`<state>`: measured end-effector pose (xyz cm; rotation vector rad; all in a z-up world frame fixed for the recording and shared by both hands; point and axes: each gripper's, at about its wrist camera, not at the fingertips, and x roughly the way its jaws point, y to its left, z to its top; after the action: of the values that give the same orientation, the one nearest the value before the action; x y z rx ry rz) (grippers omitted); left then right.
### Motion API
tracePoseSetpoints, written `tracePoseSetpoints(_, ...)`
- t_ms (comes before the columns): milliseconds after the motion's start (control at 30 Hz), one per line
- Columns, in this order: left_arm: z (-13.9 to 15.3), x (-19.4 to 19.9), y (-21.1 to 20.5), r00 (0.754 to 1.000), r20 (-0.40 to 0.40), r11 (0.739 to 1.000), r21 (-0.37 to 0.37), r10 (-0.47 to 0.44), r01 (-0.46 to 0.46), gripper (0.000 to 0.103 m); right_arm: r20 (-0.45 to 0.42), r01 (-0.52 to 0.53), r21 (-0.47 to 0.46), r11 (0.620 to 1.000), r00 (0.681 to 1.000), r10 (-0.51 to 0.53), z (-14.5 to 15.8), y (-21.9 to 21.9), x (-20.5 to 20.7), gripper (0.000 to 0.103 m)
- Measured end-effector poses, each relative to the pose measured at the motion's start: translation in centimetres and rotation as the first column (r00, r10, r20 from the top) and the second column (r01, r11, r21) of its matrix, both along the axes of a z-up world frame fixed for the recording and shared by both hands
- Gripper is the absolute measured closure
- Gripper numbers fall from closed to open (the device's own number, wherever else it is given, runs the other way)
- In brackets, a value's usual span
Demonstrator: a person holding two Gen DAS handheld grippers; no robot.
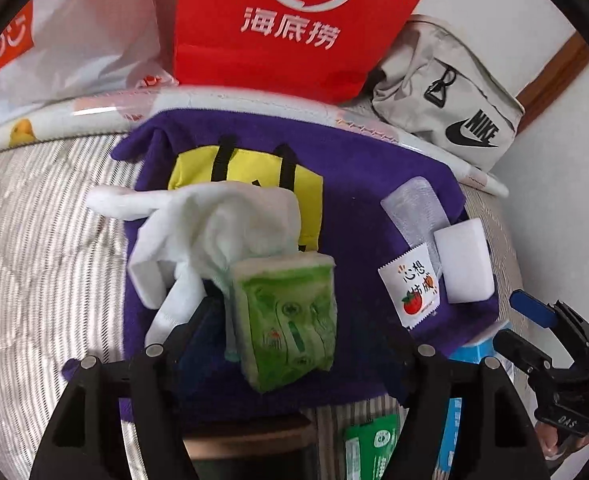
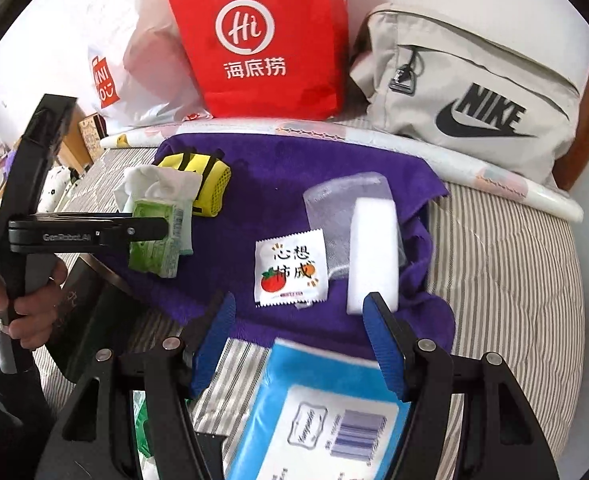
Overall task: Organize soft objects
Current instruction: 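Open both tools and pull them back toward the loose items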
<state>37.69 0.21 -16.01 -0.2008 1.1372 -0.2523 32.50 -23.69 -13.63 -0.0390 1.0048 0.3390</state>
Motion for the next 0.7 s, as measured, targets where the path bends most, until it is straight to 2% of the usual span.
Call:
tracePoseSetpoints(167,1.7,-2.1,-0.3,0.999,0.046,0.997,0.071,0.016,-0.019,0.033,0.014,0.028,0.035,0.999,0.999,-0.028,0.5,-0.9,-1.9,0.037)
tracePoseSetpoints(267,3.0,-4.1,0.1,0.995,0.092,0.997,0.072,0.025,-0.031,0.033,0.054,0.039,0.034,0.999,0.998,-0.041,1.1,-1.2,-3.7,0.037)
tracePoseSetpoints(367,4.4,-6.6,0.3,0.984,0.173,0.997,0.058,0.032,-0.042,0.033,0.092,0.044,0.006,0.999,0.995,-0.044,1.8,-1.2,-5.7,0.037)
tracePoseSetpoints(433,5.1,-8.1,0.2,0.979,0.203,0.996,0.074,0.026,-0.041,0.033,0.101,0.046,0.024,0.999,0.994,-0.048,2.2,-1.4,-6.9,0.037)
tracePoseSetpoints(567,5.8,-11.4,-0.1,0.979,0.203,0.997,0.08,-0.001,-0.016,0.033,0.098,0.039,0.073,0.997,0.994,-0.047,2.7,-1.7,-9.9,0.037)
tracePoseSetpoints(700,6.2,-15.1,-0.2,0.976,0.216,0.996,0.085,-0.005,-0.014,0.033,0.109,0.013,0.084,0.996,0.994,-0.022,3.1,-1.2,-13.1,0.037)
